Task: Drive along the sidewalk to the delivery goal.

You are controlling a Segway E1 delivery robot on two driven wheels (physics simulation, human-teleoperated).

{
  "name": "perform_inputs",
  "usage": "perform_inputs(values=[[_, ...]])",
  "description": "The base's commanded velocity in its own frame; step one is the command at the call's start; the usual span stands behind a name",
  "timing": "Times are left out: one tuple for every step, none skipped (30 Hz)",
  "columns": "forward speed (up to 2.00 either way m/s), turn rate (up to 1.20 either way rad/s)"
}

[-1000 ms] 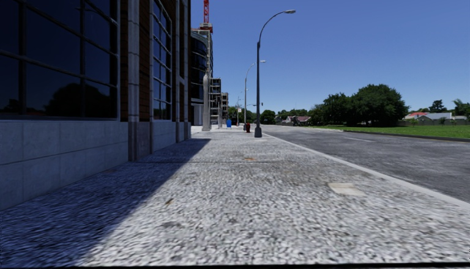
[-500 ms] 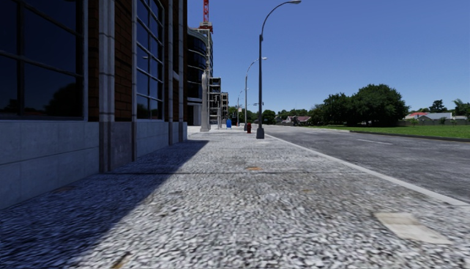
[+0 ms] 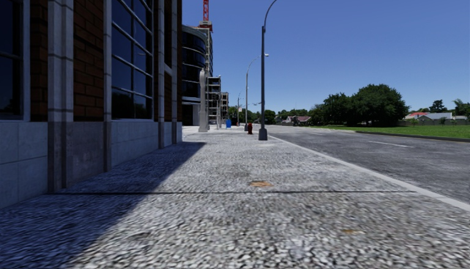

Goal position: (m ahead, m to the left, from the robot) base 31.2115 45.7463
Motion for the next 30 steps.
perform_inputs(values=[[2.0, 0.0], [2.0, 0.0], [2.0, 0.0], [2.0, 0.0], [2.0, 0.0], [2.0, 0.0], [2.0, 0.0], [2.0, 0.0], [2.0, 0.0], [2.0, 0.0], [2.0, 0.0], [2.0, 0.0], [2.0, 0.0], [2.0, 0.0], [2.0, 0.0], [2.0, 0.0], [2.0, 0.0], [2.0, 0.0], [2.0, 0.0], [2.0, 0.0], [2.0, 0.0], [2.0, 0.0], [2.0, 0.0], [2.0, 0.0], [2.0, 0.0], [2.0, 0.0], [2.0, 0.0], [2.0, 0.0], [2.0, 0.0], [2.0, 0.0]])
